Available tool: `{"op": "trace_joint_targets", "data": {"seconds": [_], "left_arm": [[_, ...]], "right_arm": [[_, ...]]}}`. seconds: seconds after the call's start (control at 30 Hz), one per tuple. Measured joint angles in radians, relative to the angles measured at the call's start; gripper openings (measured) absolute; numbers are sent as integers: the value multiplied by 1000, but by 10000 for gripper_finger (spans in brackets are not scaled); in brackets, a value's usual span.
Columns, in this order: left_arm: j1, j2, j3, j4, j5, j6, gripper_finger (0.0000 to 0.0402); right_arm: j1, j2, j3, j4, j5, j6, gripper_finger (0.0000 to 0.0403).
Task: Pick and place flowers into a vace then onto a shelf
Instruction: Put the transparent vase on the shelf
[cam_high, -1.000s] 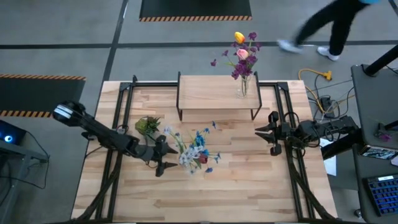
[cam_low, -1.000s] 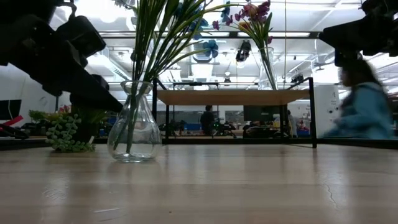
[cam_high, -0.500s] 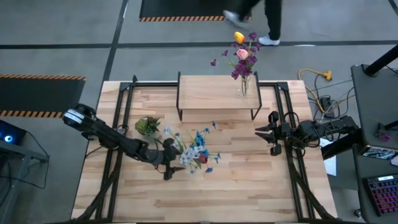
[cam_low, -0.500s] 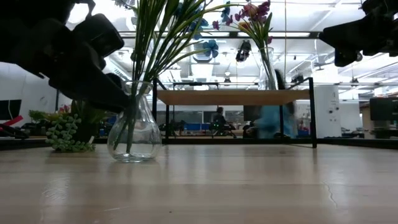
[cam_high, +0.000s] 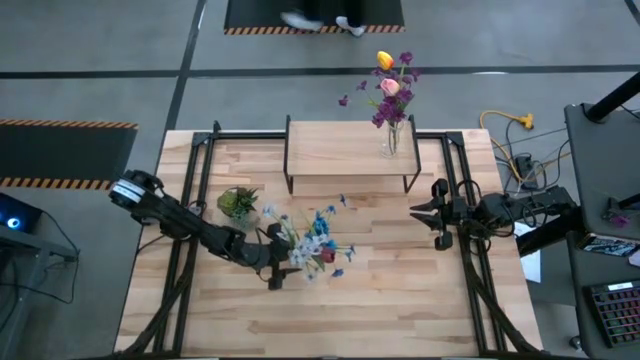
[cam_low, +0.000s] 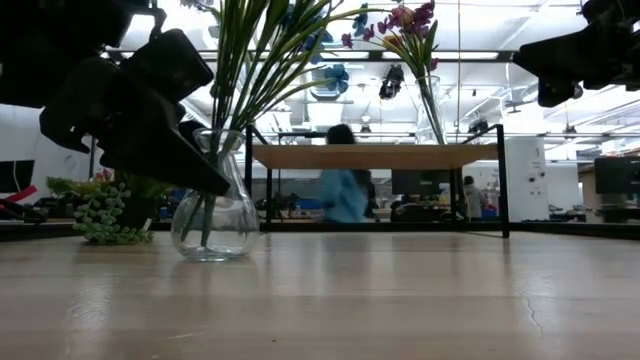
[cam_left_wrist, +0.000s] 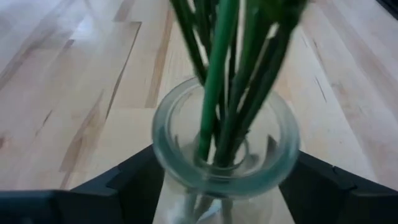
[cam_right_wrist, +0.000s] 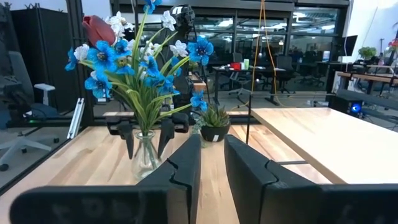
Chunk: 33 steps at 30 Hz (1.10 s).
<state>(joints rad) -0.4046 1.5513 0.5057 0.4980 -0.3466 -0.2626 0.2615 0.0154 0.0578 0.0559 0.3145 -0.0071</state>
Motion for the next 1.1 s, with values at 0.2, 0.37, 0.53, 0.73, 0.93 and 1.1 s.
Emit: {"op": "trace_joint_targets", "data": {"seconds": [0.2,0.37,0.53,0.73,0.93,1.1], "left_arm": [[0,-1,0,6,0,0,213],[0,-2,0,34,0,-3,190],[2,-23,0,68,-15,-4,185],[2,-102,0,67,-32,1,177],[24,-209,0,70,-93,77,170],[56,-273,0,68,-108,148,170]], "right_arm": [[0,0,0,0,0,0,57],[0,0,0,0,0,0,57],[0,0,0,0,0,0,61],[0,0,0,0,0,-5,59],[0,0,0,0,0,-8,56],[-1,0,0,0,1,-13,59]]}}
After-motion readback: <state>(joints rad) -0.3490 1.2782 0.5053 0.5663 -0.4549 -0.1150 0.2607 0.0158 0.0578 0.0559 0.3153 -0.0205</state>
